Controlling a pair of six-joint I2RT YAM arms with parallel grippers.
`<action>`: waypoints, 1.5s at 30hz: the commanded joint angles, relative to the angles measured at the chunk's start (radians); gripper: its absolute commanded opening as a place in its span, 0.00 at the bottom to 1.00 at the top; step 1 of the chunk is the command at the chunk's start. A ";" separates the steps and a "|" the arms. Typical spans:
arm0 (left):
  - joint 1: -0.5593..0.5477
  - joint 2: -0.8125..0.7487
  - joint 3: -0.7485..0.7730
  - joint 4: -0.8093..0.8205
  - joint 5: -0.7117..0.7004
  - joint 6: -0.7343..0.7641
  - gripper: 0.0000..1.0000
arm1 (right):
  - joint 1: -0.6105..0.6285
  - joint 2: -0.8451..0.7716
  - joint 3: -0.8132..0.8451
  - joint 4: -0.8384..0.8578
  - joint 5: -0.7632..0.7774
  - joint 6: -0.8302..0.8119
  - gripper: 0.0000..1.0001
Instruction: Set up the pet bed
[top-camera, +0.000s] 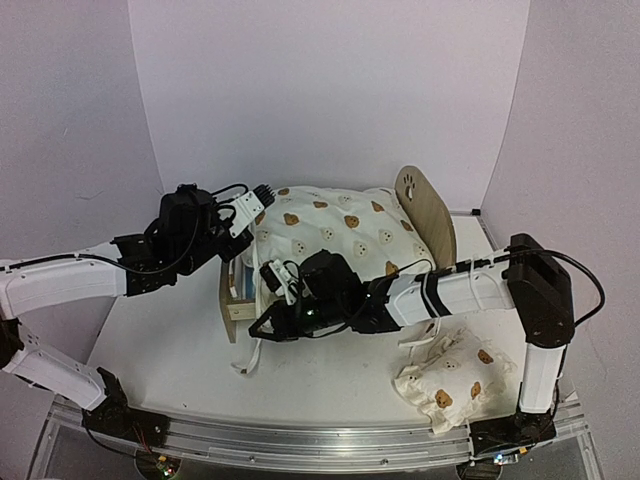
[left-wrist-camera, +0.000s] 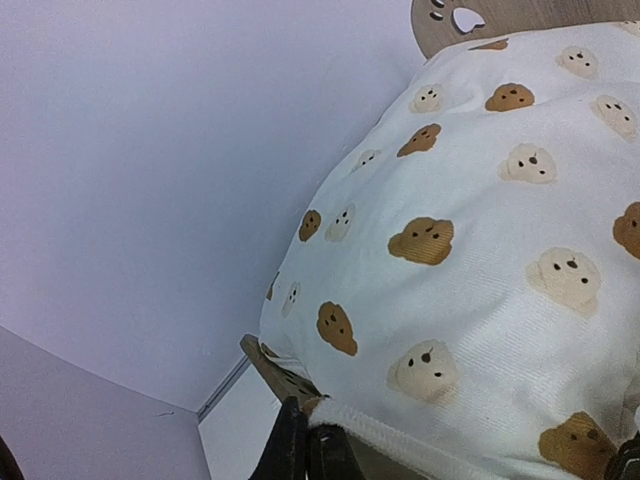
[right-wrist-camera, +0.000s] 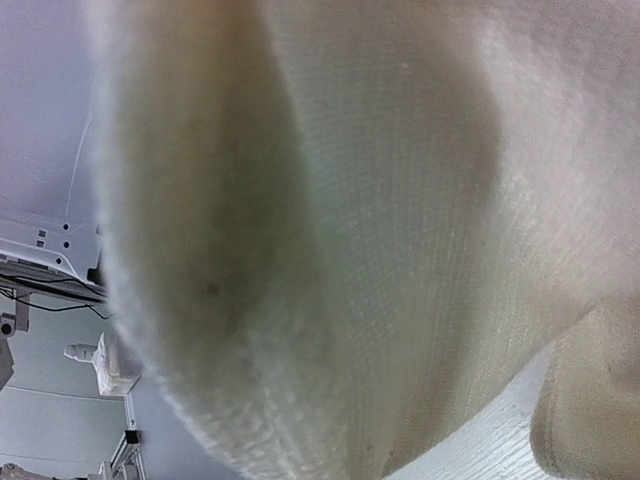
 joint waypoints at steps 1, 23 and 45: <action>0.041 0.003 0.113 0.198 -0.059 0.073 0.00 | 0.027 0.034 0.002 -0.065 -0.060 0.015 0.00; 0.050 -0.167 -0.226 -0.019 0.057 -0.628 0.00 | 0.033 0.034 -0.007 -0.042 -0.062 0.018 0.00; 0.051 -0.359 -0.166 -0.557 0.335 -1.105 0.66 | 0.054 0.072 0.049 -0.023 -0.061 -0.029 0.00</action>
